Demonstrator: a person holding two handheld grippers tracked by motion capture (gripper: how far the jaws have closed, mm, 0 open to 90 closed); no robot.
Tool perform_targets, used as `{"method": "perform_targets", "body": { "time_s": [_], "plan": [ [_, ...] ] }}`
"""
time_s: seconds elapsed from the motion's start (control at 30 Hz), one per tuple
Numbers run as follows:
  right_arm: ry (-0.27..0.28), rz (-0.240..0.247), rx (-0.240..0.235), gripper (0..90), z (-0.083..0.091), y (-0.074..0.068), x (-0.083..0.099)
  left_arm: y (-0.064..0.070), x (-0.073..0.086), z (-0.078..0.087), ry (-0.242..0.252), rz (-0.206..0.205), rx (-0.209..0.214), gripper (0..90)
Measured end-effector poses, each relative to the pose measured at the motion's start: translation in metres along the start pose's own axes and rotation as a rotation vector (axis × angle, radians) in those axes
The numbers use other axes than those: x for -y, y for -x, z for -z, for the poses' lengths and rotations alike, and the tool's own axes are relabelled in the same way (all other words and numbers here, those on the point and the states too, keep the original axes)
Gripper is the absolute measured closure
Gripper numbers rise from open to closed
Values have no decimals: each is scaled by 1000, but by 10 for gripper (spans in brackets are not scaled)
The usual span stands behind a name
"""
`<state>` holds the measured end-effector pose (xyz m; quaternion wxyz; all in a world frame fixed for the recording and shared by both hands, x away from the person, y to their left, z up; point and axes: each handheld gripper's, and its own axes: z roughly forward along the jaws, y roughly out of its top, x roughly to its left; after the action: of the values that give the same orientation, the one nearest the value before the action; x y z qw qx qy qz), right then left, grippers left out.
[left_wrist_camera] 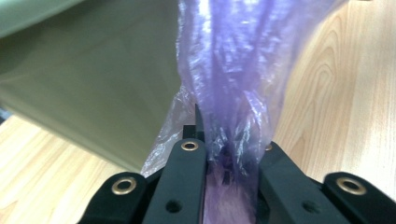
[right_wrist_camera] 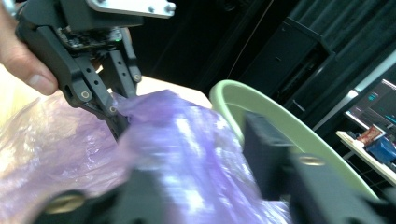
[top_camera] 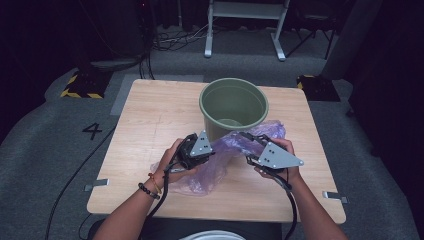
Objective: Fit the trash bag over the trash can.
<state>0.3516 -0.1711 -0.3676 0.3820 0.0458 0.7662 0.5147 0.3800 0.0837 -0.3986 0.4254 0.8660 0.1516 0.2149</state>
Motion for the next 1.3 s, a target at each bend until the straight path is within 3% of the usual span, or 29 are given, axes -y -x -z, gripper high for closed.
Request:
{"method": "perform_targets", "body": {
  "time_s": [0.07, 0.2, 0.57, 0.7, 0.77, 0.83, 0.87, 1.0, 1.07, 1.13, 1.2, 1.3],
  "plan": [
    [0, -18, 23, 488, 4, 3, -1, -1, -1, 6, 11, 11, -19, 891],
    [-1, -35, 36, 402, 14, 8, 1, -4, -2, 18, 41, 17, -55, 893],
    [-89, -71, 57, 283, 24, 17, 11, -17, -8, 48, 113, 50, -151, 895],
    [-98, -92, 77, 303, 23, 22, 11, -23, -12, 57, 135, 62, -175, 895],
    [-63, -105, 70, 412, 24, 25, 8, -25, -14, 60, 135, 60, -195, 895],
    [-58, -104, 86, 423, 24, 27, 6, -26, -15, 62, 134, 58, -206, 895],
    [-51, -107, 91, 474, 22, 33, 4, -28, -16, 64, 141, 62, -215, 895],
    [-65, -111, 130, 440, 17, 41, 0, -35, -22, 72, 162, 66, -252, 895],
    [-68, -99, 158, 510, 14, 46, -4, -37, -26, 75, 176, 67, -263, 895],
    [-66, -104, 152, 556, 10, 50, -7, -39, -28, 77, 185, 71, -279, 895],
    [-69, -127, 139, 556, 4, 57, -9, -43, -31, 77, 189, 75, -294, 895],
    [-103, -188, 118, 444, -11, 69, -9, -50, -33, 73, 174, 77, -322, 895]
  ]
}}
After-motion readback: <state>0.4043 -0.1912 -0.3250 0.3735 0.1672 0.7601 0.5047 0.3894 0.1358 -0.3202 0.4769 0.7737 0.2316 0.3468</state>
